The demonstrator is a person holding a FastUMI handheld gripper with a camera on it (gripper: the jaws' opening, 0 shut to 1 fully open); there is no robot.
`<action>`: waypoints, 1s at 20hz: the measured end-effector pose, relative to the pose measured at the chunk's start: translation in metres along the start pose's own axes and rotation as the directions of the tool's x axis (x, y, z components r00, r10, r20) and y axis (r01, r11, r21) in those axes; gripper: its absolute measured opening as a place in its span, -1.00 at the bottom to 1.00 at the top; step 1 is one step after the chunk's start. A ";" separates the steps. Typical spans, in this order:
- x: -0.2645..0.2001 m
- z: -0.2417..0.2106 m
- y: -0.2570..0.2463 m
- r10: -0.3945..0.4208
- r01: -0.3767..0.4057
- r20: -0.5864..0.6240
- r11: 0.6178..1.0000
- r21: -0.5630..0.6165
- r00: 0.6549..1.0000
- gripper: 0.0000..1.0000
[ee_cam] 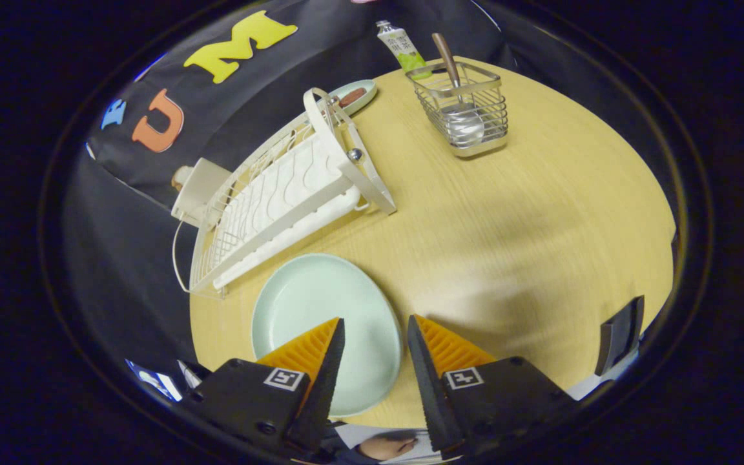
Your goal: Take the plate from the dish rack, then take the spoon from the basket and place it into the plate.
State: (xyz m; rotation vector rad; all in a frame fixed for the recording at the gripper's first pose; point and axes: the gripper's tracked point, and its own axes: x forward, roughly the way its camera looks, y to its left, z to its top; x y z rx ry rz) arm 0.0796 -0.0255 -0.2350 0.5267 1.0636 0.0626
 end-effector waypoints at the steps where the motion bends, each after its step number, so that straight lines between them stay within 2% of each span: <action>1: -0.005 0.000 -0.001 -0.016 0.016 0.012 0.999 -0.031 1.000 0.39; 5: -0.025 0.017 -0.014 -0.090 0.103 0.114 0.988 -0.111 0.989 0.76; 8: -0.039 0.037 -0.029 -0.154 0.186 0.214 0.972 -0.140 0.965 0.93; 10: -0.049 0.051 -0.037 -0.165 0.213 0.277 0.965 -0.154 0.947 0.92; 14: -0.059 0.076 -0.054 -0.142 0.215 0.390 0.965 -0.151 0.910 0.93; 18: -0.073 0.121 -0.078 -0.161 0.287 0.531 0.944 -0.164 0.832 0.93; 20: -0.075 0.139 -0.080 -0.127 0.275 0.562 0.943 -0.188 0.817 0.92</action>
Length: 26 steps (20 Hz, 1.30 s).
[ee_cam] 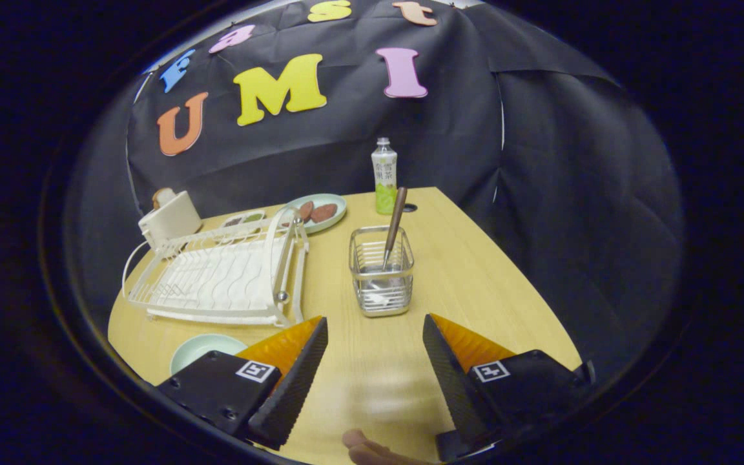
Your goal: Take the plate from the dish rack, then take the spoon from the basket and place it into the plate.
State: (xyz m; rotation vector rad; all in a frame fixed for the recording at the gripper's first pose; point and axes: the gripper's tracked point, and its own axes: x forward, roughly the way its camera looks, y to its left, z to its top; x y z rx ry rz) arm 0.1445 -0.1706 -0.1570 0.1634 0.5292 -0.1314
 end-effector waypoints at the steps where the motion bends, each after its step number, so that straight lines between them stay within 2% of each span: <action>1: 0.006 0.005 -0.001 0.004 -0.004 0.011 1.000 -0.009 1.000 0.91; 9: 0.075 0.067 -0.009 0.038 -0.025 0.145 0.996 -0.089 0.989 0.90; 11: 0.085 0.078 -0.004 0.064 -0.052 0.156 0.995 -0.084 0.986 0.90; 14: 0.105 0.100 -0.012 0.029 -0.014 0.193 0.997 -0.078 0.981 0.90; 17: 0.121 0.103 -0.013 0.006 0.000 0.153 0.999 -0.040 0.988 0.90; 20: 0.140 0.107 -0.017 -0.001 0.000 0.123 1.000 0.002 0.992 0.69; 24: 0.149 0.103 -0.015 0.015 -0.023 0.094 0.997 0.078 0.995 0.20; 26: 0.148 0.105 -0.024 -0.029 0.021 0.104 0.996 0.083 0.994 -0.28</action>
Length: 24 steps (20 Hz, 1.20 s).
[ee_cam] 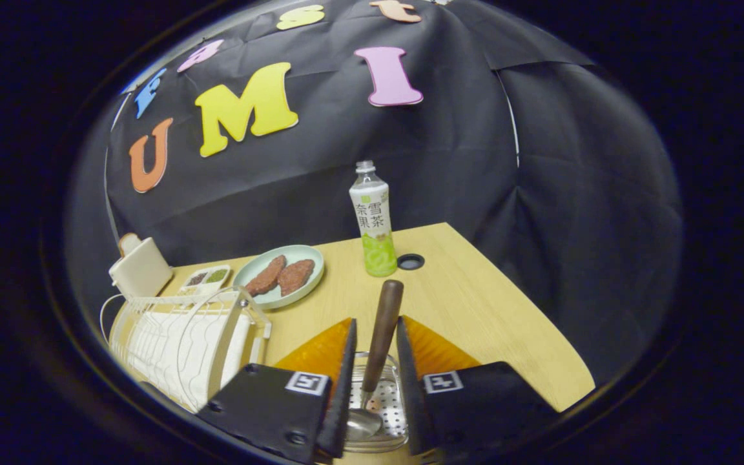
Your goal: Take the plate from the dish rack, then take the spoon from the basket and place it into the plate.
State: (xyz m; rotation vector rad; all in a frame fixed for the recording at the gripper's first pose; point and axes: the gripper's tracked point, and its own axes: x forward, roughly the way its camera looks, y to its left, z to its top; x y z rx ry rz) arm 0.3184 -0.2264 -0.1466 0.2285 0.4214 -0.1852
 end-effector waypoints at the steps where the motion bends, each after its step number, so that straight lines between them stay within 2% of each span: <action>1: -0.001 0.000 0.001 -0.002 0.002 0.004 1.000 0.000 1.000 -0.52; 5: -0.013 0.010 0.001 -0.042 0.043 0.059 0.999 -0.009 0.997 -0.72; 12: -0.063 0.033 0.015 -0.038 0.042 0.162 0.999 -0.019 0.986 -0.76; 18: -0.138 0.064 0.031 -0.049 0.077 0.295 0.994 -0.084 0.954 -0.77; 24: -0.223 0.056 0.071 0.000 0.057 0.356 0.987 -0.150 0.934 -0.77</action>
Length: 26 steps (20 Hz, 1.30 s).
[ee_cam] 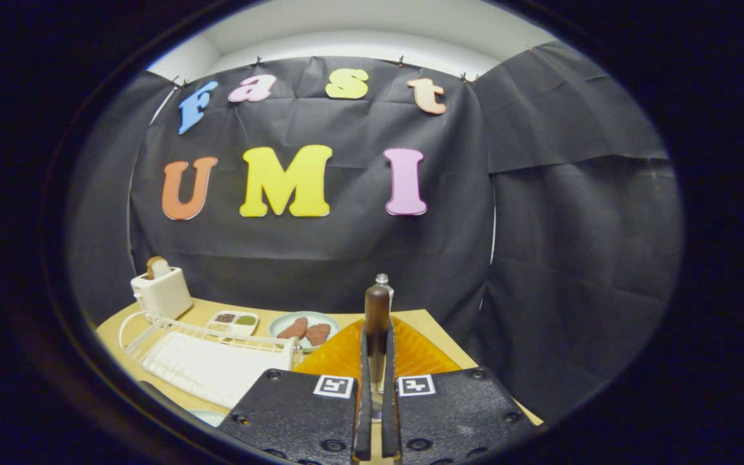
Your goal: Take the plate from the dish rack, then take the spoon from the basket and place it into the plate.
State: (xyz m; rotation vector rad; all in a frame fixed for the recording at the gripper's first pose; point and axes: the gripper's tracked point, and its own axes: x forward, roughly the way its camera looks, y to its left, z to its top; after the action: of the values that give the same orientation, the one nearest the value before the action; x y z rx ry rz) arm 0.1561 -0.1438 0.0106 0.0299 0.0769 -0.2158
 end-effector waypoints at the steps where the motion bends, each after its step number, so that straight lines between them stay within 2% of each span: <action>1: -0.013 0.000 0.009 0.014 -0.014 0.006 1.000 -0.007 1.000 -0.77; 7: -0.087 -0.017 0.056 0.063 -0.064 0.060 0.998 0.006 0.996 -0.77; 12: -0.126 -0.050 0.100 0.081 -0.081 0.082 0.997 0.000 0.993 -0.77; 18: -0.144 -0.095 0.155 0.119 -0.119 0.077 0.993 -0.002 0.990 -0.75; 23: -0.145 -0.140 0.185 0.141 -0.141 0.004 0.987 0.081 0.990 -0.74; 26: -0.143 -0.163 0.193 0.153 -0.149 -0.045 0.985 0.088 0.987 -0.73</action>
State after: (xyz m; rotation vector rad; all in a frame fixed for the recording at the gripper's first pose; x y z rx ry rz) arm 0.0465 0.0818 -0.1368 0.1255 0.1170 -0.0662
